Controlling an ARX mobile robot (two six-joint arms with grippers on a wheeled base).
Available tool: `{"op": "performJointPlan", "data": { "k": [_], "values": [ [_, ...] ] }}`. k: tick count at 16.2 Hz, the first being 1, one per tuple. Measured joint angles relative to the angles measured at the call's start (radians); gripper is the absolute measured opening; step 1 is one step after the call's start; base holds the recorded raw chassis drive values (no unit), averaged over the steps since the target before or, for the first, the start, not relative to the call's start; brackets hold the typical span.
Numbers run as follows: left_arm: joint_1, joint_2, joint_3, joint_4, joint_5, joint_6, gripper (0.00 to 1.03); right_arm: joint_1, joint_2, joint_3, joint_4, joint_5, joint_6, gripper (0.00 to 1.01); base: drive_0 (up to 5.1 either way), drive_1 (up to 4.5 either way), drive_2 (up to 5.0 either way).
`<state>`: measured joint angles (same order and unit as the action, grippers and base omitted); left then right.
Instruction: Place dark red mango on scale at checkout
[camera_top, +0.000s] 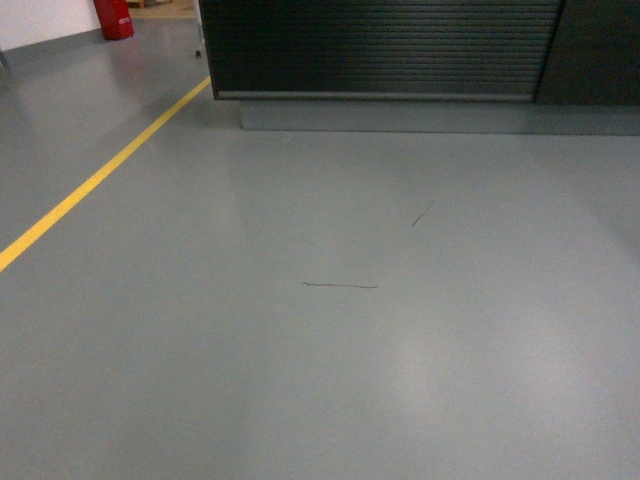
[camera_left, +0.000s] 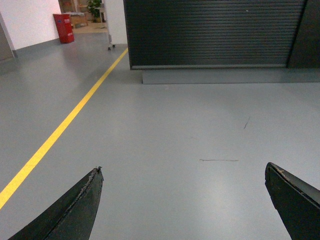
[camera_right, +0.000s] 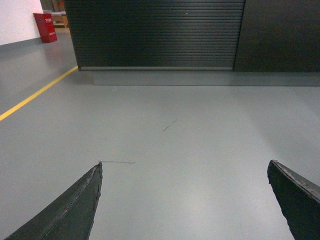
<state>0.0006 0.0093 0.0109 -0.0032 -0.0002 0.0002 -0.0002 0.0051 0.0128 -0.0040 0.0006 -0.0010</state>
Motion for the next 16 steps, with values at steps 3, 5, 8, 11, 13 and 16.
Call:
{"op": "performJointPlan", "data": {
  "k": [3,5,8,11,13,16],
  "values": [
    [0.0,0.0,0.0,0.0,0.0,0.0,0.98,0.0,0.0,0.0,0.0,0.0,0.0,0.98,0.0,0.0,0.0],
    [0.0,0.0,0.0,0.0,0.0,0.0,0.98,0.0,0.0,0.0,0.0,0.0,0.0,0.98,0.0,0.0,0.0],
    [0.0,0.0,0.0,0.0,0.0,0.0,0.98,0.0,0.0,0.0,-0.001,0.0,0.0,0.98,0.0,0.0,0.0],
    [0.0,0.0,0.0,0.0,0.0,0.0,0.98,0.0,0.0,0.0,0.0,0.0,0.0,0.98,0.0,0.84,-0.8],
    [0.0,0.0,0.0,-0.001,0.0,0.0,0.98,0.0,0.0,0.0,0.001,0.0,0.0,0.98,0.0,2.53,-2.4],
    [0.0,0.0,0.0,0.0,0.0,0.0,0.98,0.0,0.0,0.0,0.0,0.0,0.0,0.98,0.0,2.53,-2.4]
  ]
}}
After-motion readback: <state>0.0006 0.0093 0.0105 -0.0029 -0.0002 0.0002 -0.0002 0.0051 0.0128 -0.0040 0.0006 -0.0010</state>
